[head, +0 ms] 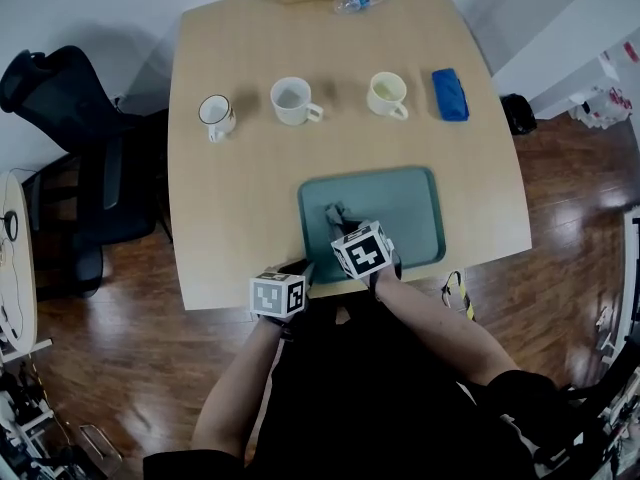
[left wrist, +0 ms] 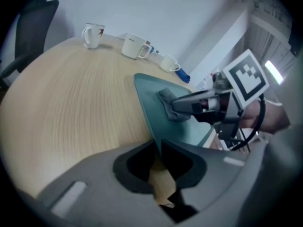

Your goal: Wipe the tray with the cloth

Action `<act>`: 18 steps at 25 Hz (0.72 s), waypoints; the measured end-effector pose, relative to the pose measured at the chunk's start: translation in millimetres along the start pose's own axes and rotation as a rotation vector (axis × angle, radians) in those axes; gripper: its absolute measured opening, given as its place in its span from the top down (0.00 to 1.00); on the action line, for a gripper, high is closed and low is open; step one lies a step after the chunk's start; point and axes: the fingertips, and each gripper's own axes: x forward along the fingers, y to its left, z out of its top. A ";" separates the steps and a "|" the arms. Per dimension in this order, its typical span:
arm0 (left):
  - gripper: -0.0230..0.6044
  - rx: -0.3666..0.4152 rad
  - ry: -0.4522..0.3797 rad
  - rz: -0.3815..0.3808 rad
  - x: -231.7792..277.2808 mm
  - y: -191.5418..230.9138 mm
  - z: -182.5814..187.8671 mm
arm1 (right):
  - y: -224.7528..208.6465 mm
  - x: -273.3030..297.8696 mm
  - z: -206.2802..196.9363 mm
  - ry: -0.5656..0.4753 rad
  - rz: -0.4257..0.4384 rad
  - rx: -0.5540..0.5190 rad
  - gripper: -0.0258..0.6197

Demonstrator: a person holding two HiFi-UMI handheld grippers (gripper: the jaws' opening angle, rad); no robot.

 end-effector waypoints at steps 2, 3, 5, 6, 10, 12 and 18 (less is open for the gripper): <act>0.88 -0.007 -0.011 -0.020 0.1 0.1 0.3 | 23.9 7.7 8.2 0.000 0.030 -0.022 0.91; 0.88 -0.012 -0.017 -0.028 0.0 0.4 0.3 | 35.0 10.6 11.0 0.001 0.051 -0.023 0.91; 0.88 -0.024 -0.029 -0.037 -0.7 1.6 0.2 | 58.3 14.8 14.8 0.003 0.109 -0.024 0.91; 0.88 -0.030 -0.035 -0.039 -1.2 2.3 0.0 | 68.0 17.2 14.9 0.005 0.136 -0.034 0.91; 0.89 -0.044 -0.044 -0.035 -1.5 5.0 -0.6 | 71.8 17.7 8.9 0.012 0.153 -0.089 0.91; 0.89 -0.045 -0.042 -0.039 0.1 4.3 -1.5 | 52.3 9.1 -1.1 0.018 0.121 -0.080 0.91; 0.89 -0.067 -0.052 -0.063 2.5 3.1 -4.8 | -78.8 -44.2 -63.1 0.040 -0.100 0.063 0.91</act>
